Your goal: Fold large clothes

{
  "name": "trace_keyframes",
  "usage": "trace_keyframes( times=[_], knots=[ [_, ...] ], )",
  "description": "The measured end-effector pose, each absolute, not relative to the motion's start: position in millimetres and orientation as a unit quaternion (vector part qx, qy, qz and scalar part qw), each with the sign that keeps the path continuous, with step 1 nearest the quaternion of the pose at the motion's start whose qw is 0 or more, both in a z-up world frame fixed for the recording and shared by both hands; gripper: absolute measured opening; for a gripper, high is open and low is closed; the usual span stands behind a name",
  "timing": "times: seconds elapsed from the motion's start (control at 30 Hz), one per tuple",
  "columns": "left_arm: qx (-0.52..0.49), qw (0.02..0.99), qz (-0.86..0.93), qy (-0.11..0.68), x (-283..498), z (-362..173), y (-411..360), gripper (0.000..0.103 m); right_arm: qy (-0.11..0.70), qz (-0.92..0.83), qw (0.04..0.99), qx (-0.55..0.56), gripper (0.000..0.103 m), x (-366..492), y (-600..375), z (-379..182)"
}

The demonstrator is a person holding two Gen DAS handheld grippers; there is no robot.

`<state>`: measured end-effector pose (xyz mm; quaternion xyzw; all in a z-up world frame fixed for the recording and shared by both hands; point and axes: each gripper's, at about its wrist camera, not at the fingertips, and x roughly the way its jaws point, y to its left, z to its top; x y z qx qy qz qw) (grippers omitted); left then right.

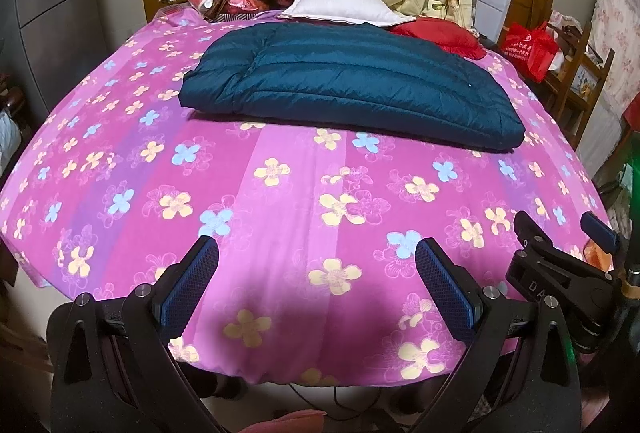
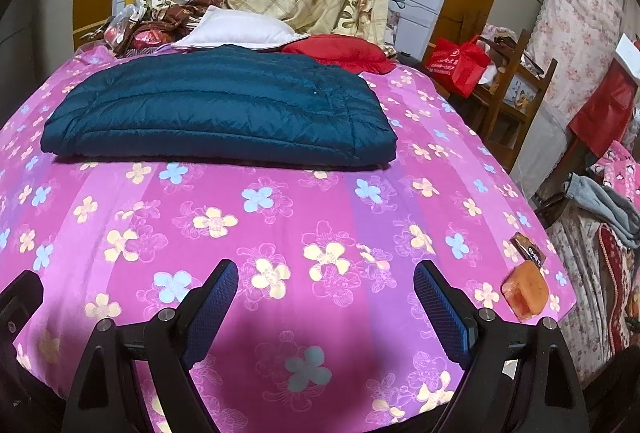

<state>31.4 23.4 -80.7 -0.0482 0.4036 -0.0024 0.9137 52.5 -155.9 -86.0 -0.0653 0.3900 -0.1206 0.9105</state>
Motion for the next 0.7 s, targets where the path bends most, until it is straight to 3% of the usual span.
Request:
trace_keyframes(
  times=[0.7],
  knots=[
    [-0.047,0.914,0.000,0.403,32.1,-81.2,23.2,0.099,0.395,-0.100,0.911,-0.064,0.088,54.5,-151.4,-86.5]
  ],
)
